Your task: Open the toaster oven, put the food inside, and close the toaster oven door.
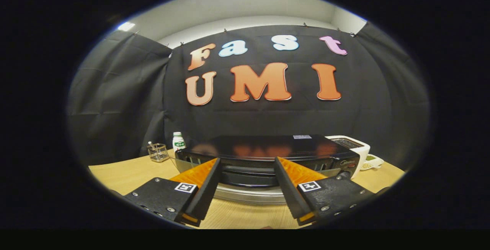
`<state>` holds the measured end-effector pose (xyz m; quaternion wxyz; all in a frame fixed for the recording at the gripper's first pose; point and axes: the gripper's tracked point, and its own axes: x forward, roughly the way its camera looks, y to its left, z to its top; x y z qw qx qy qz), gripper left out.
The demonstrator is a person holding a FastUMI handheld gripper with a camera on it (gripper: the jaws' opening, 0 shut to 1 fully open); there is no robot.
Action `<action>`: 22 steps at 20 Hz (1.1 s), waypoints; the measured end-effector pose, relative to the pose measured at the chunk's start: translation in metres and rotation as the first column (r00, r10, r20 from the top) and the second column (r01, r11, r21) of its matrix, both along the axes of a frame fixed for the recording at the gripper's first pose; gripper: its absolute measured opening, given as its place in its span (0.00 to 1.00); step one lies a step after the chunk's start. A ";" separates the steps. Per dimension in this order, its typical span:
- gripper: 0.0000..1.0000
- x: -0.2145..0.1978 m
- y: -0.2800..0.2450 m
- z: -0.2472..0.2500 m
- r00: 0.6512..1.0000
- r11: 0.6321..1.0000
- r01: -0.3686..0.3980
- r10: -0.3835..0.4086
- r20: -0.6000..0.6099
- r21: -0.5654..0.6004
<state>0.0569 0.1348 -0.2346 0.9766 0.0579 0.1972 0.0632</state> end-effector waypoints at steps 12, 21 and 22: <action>0.81 -0.092 0.006 -0.026 0.981 0.994 -0.096 0.104 -0.166 0.058; 0.82 -0.136 0.009 -0.079 0.929 0.988 -0.095 0.133 -0.344 0.126; 0.82 -0.139 0.004 -0.084 0.925 0.990 -0.089 0.123 -0.360 0.108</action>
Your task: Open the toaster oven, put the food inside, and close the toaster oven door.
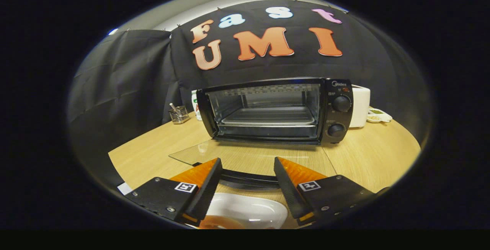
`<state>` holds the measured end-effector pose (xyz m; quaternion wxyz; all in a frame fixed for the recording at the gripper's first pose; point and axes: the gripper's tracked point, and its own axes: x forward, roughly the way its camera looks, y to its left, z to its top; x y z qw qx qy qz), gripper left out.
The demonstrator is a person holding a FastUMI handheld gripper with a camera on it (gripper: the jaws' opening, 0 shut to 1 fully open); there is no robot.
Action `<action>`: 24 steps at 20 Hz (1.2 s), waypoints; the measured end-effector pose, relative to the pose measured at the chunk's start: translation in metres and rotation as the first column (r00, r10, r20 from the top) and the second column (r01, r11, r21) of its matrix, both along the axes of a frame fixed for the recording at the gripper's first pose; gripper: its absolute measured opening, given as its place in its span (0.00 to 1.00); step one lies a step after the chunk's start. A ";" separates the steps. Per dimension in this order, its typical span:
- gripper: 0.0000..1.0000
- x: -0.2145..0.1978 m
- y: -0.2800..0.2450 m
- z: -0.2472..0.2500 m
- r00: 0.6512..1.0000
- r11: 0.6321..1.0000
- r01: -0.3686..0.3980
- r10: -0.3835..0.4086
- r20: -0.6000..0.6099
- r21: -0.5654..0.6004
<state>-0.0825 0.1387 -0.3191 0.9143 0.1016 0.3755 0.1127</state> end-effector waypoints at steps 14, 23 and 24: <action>0.80 -0.010 -0.019 -0.014 0.999 0.998 0.025 -0.028 -0.037 -0.059; 0.80 -0.009 -0.018 -0.017 0.997 0.996 0.017 -0.023 -0.071 -0.084; 0.80 -0.010 -0.018 -0.017 0.996 0.996 0.013 -0.020 -0.084 -0.086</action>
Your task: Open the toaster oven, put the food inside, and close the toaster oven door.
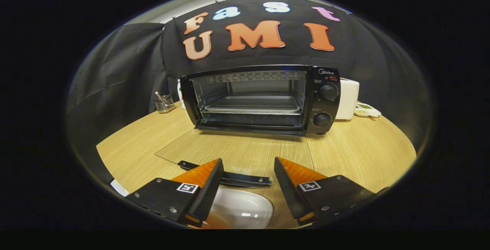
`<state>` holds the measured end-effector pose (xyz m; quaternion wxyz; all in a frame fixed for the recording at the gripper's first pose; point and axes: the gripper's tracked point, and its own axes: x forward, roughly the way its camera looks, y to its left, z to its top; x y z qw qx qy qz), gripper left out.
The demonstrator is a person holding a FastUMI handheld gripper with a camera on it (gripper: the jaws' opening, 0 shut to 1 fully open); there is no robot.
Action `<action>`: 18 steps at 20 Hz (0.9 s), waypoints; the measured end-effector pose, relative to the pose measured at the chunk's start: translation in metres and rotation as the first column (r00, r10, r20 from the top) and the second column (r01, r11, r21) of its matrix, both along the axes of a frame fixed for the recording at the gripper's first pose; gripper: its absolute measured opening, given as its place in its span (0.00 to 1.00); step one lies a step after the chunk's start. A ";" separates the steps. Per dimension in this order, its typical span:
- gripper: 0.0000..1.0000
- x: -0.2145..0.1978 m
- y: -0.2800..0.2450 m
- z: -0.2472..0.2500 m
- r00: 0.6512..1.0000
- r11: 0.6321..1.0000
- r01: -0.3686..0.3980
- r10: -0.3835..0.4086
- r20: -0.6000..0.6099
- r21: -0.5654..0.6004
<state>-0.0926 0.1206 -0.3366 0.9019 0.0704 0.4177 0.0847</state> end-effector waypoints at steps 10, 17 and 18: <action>0.79 -0.012 0.013 0.022 0.997 0.979 0.056 -0.045 -0.058 0.197; 0.77 -0.043 0.032 0.047 0.998 0.966 -0.046 0.054 -0.026 0.254; 0.77 -0.048 0.032 0.050 0.998 0.964 -0.051 0.059 -0.024 0.260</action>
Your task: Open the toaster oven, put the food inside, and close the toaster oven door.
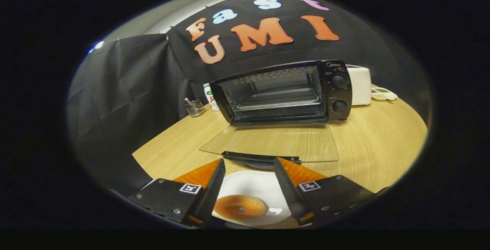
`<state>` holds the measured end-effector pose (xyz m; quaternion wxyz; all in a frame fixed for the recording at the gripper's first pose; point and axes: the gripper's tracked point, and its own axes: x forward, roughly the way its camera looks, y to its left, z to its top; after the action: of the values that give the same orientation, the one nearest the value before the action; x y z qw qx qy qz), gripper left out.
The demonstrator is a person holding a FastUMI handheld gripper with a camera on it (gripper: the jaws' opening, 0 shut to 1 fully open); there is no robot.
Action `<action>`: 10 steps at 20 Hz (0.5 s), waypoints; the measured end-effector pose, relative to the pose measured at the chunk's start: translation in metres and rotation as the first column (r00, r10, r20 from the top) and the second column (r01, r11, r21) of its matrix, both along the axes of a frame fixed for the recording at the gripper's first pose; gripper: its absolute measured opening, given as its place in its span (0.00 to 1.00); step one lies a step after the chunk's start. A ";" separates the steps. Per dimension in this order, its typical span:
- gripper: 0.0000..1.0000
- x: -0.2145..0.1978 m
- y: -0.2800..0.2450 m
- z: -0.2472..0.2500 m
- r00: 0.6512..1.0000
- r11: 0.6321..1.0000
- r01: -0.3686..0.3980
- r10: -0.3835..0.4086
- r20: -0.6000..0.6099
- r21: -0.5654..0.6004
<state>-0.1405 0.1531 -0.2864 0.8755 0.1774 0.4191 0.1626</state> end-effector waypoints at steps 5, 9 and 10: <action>0.77 -0.031 0.000 0.004 0.998 0.998 -0.067 0.067 -0.006 -0.011; 0.77 -0.057 0.003 0.000 0.990 0.990 -0.137 0.136 -0.026 -0.036; 0.77 -0.062 0.005 0.000 0.988 0.987 -0.155 0.154 -0.029 -0.037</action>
<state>-0.2022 0.1578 -0.2864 0.8580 0.1292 0.4461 0.2193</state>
